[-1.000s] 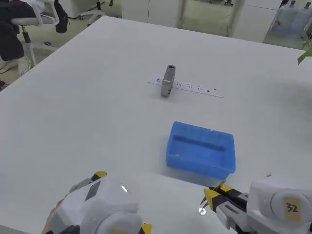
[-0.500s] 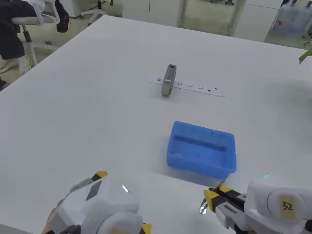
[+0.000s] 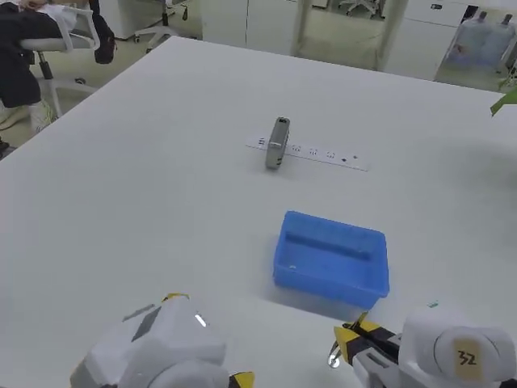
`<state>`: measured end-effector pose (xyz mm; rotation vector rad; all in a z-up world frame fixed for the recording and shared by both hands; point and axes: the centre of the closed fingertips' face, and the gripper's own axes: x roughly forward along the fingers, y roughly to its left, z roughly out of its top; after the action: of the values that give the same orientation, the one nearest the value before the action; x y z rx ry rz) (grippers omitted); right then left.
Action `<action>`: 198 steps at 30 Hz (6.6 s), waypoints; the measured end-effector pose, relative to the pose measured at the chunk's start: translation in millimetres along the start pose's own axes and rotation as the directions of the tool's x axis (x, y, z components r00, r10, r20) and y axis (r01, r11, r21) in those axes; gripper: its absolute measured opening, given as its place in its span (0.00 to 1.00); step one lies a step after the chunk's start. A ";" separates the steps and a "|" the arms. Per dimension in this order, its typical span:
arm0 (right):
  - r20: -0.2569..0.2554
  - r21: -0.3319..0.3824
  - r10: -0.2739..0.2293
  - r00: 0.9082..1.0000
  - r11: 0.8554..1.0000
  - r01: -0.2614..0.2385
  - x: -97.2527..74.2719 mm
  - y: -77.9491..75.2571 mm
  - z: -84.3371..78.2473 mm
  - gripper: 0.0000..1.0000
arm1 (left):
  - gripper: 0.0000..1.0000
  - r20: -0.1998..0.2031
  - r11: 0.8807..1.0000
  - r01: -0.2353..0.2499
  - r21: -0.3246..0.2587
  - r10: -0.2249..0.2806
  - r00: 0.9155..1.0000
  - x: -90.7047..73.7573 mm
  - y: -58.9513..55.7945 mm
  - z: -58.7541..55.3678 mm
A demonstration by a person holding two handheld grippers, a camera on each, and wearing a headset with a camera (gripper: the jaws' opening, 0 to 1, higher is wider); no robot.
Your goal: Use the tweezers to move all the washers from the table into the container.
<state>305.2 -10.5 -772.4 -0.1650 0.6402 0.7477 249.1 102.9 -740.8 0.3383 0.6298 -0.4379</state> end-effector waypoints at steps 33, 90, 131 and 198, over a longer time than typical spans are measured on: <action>0.005 -0.082 -0.024 1.000 0.996 0.024 -0.7 6.2 -1.6 0.02 | 0.00 0.068 0.874 0.428 0.231 -0.453 0.889 60.3 -93.2 89.3; -0.013 -0.399 0.111 0.994 0.911 -0.107 -40.8 12.2 32.6 0.03 | 0.38 0.271 0.897 0.438 0.063 -0.438 0.857 -4.9 -50.9 126.0; -0.057 -0.193 -0.012 0.998 0.981 0.000 27.6 -82.8 51.4 0.03 | 0.99 0.163 0.982 -0.102 -0.157 0.128 0.978 -20.1 21.7 10.3; -0.190 -0.382 0.016 0.982 0.920 -0.089 -38.8 -0.5 -7.0 0.05 | 0.94 0.092 0.987 -0.147 -0.063 0.152 0.984 -14.4 20.9 -4.8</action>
<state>280.7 -35.9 -754.9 -0.5912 0.6667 0.9146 246.6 127.0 -731.8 0.3070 0.5170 -0.2904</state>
